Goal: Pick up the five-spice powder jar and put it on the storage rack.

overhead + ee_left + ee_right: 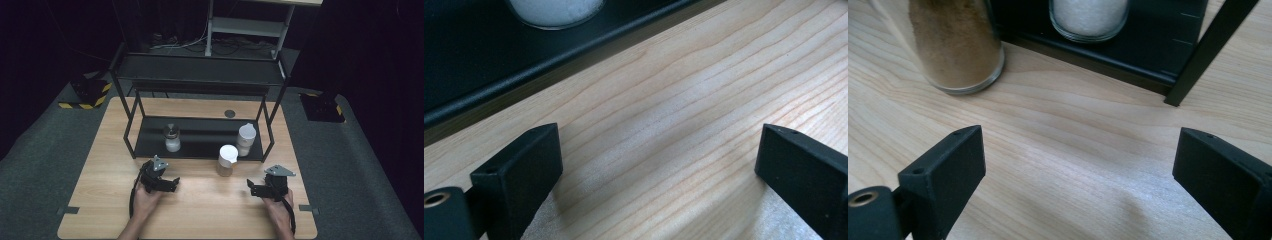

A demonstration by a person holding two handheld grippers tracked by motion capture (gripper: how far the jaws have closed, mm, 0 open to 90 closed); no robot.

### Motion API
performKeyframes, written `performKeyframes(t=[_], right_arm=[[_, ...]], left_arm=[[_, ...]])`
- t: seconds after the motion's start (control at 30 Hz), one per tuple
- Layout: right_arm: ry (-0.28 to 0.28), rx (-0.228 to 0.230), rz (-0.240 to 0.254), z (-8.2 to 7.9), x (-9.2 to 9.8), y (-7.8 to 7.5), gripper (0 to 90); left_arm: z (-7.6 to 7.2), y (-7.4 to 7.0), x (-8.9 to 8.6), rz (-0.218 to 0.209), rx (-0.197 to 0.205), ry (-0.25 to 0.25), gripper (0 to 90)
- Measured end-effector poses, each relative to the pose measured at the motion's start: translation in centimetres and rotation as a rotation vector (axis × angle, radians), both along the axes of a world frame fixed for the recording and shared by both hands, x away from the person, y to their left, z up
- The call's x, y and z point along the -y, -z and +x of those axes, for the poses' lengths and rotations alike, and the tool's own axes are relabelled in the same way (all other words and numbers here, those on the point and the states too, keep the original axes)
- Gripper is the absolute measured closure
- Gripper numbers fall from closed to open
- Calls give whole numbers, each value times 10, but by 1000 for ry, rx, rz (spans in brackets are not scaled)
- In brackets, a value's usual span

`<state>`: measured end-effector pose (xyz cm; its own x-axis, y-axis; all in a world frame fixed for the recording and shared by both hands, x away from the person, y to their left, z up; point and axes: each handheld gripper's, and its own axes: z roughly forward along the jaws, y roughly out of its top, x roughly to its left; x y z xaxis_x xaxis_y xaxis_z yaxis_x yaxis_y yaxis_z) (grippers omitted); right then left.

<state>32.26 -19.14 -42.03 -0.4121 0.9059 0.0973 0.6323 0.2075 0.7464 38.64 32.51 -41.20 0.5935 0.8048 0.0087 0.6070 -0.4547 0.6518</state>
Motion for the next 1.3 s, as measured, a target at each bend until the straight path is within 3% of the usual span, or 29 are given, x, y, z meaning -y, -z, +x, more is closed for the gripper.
performKeyframes(t=[1.3], right_arm=[[-152,56,43,11,-26,-8,64]], left_arm=[[0,0,0,-1,0,3,49]])
